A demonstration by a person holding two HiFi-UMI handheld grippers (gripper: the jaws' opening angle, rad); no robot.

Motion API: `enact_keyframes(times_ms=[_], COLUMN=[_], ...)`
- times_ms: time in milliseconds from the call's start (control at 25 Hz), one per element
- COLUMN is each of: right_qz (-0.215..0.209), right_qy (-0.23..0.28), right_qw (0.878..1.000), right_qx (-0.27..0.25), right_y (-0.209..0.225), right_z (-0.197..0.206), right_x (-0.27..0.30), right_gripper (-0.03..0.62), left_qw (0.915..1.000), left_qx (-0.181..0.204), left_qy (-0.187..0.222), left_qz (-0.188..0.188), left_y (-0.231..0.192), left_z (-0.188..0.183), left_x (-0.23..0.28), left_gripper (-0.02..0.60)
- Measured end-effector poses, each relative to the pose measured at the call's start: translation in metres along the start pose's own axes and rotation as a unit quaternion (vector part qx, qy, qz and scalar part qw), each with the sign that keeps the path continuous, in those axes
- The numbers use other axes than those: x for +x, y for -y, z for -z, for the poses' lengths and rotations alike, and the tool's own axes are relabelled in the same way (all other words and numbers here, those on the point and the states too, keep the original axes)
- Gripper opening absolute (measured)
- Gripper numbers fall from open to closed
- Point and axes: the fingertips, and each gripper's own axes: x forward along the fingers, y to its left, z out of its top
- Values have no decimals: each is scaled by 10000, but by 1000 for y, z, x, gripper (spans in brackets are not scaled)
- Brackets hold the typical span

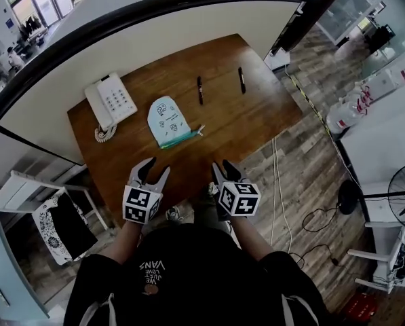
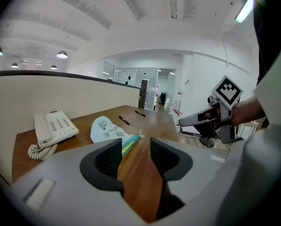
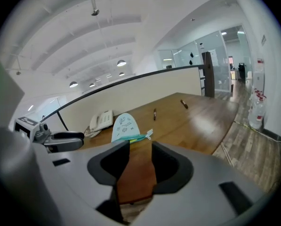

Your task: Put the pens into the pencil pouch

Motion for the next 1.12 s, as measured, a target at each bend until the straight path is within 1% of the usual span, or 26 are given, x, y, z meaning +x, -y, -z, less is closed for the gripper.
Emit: enact_keyframes(times_ms=[120, 200, 360, 560, 840, 1000, 1120], right_qz=[-82, -154, -300, -542, -812, -928, -900], right_qy=[-101, -184, -401, -725, -975, -1101, -1151], right_qw=[9999, 9996, 9982, 9939, 9874, 9824, 9793], right_qx=[-81, -168, -343, -635, -947, -1193, -1401], right_y=[10, 17, 34, 48, 58, 57, 60], right_z=[-6, -12, -25, -39, -57, -66, -74], right_x=[19, 32, 59, 100, 161, 192, 216], right_gripper=[130, 130, 130, 130, 130, 130, 129], left_qw=[9999, 9998, 9992, 9971, 9923, 9897, 9878], left_qx=[70, 112, 0, -117, -280, -235, -123], left_qy=[-89, -83, -80, -462, -735, -896, -991], left_qz=[-45, -139, -385, -590, -952, -1094, -1194], left_y=[-5, -10, -20, -26, -35, -38, -40], left_z=[1, -5, -15, 3, 17, 23, 28], left_x=[14, 24, 44, 65, 77, 84, 90], left_gripper=[173, 173, 173, 173, 173, 173, 173])
